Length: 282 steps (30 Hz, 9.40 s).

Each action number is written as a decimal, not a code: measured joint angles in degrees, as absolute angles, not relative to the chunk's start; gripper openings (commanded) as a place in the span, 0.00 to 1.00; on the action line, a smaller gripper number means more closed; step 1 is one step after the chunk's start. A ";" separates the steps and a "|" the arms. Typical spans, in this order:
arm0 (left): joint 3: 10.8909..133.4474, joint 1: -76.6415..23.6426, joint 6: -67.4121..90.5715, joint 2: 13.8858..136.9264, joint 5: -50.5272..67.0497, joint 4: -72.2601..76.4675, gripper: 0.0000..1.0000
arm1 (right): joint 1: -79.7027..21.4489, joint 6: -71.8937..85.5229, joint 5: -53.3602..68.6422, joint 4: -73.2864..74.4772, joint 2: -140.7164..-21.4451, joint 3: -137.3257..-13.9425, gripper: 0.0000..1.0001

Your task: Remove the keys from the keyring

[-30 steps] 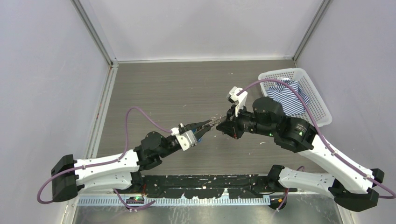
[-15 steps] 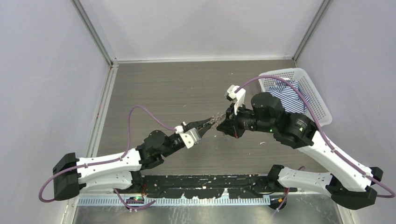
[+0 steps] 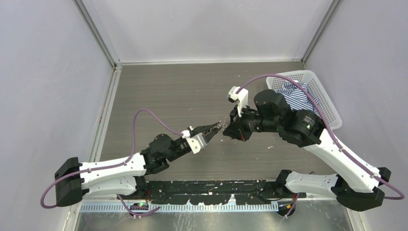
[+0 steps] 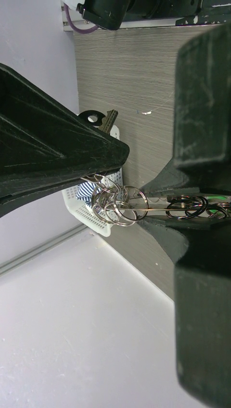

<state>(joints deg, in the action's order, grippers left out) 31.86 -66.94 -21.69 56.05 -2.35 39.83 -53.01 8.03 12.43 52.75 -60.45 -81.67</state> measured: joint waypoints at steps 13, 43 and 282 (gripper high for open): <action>24.93 -67.11 -23.33 57.04 -0.99 49.78 0.00 | -52.75 7.66 14.37 54.54 -63.07 -82.06 0.01; 21.93 -74.67 -40.51 56.29 -10.87 55.46 0.00 | -51.35 8.95 21.28 52.07 -61.78 -76.18 0.17; 49.08 -79.50 -55.70 57.14 -11.25 22.87 0.00 | -49.39 35.05 22.61 -23.16 -31.88 -33.56 0.06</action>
<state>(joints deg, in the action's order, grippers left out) 49.08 -79.50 -55.70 57.14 -11.25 22.87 -49.39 35.05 22.61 -23.16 -31.88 -33.56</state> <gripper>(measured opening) 0.155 0.104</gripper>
